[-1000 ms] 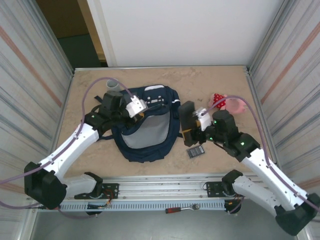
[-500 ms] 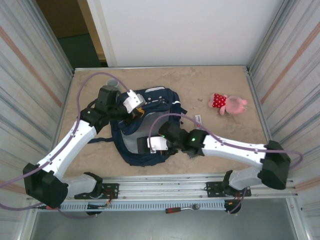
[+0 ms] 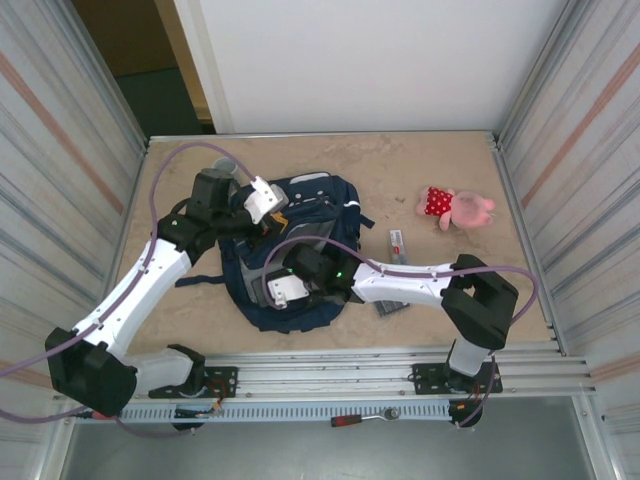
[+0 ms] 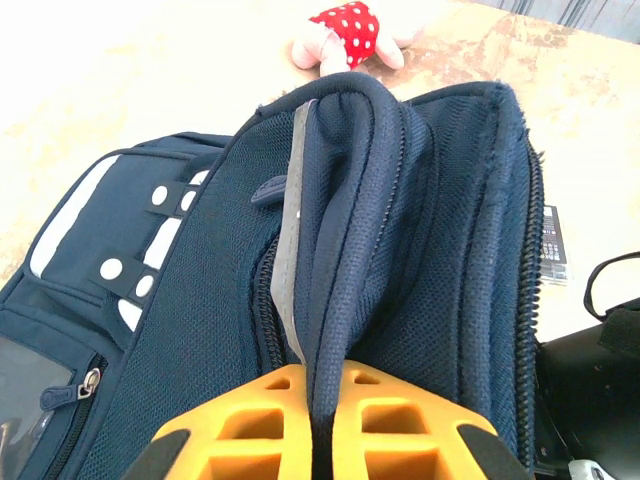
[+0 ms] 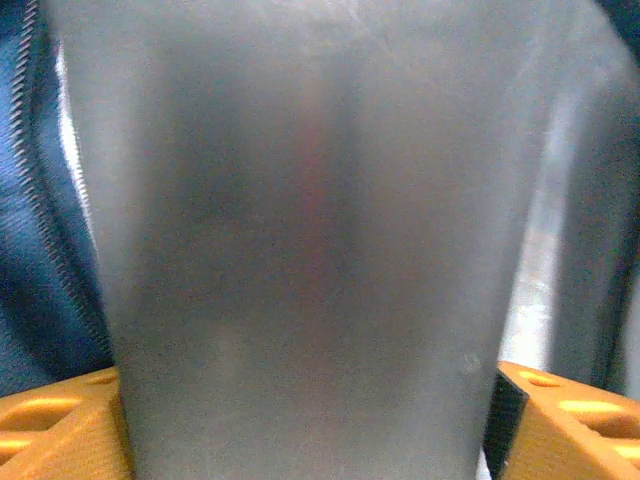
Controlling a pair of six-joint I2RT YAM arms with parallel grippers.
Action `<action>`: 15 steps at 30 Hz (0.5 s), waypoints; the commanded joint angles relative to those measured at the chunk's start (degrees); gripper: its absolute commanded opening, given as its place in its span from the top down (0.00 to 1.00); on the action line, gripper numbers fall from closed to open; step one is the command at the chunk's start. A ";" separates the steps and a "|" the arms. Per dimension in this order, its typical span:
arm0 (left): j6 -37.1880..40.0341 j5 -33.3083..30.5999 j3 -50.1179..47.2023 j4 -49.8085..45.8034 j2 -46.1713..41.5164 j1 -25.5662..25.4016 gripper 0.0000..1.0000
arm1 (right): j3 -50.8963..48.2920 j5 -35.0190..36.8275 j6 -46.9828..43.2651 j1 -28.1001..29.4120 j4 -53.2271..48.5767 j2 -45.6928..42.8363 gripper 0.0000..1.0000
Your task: Pack books, pencil case, and school supplies into a backpack
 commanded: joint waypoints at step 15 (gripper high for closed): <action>-8.17 3.06 -1.53 12.54 -3.11 1.63 1.00 | -11.45 -1.01 62.04 3.54 5.77 -20.75 0.28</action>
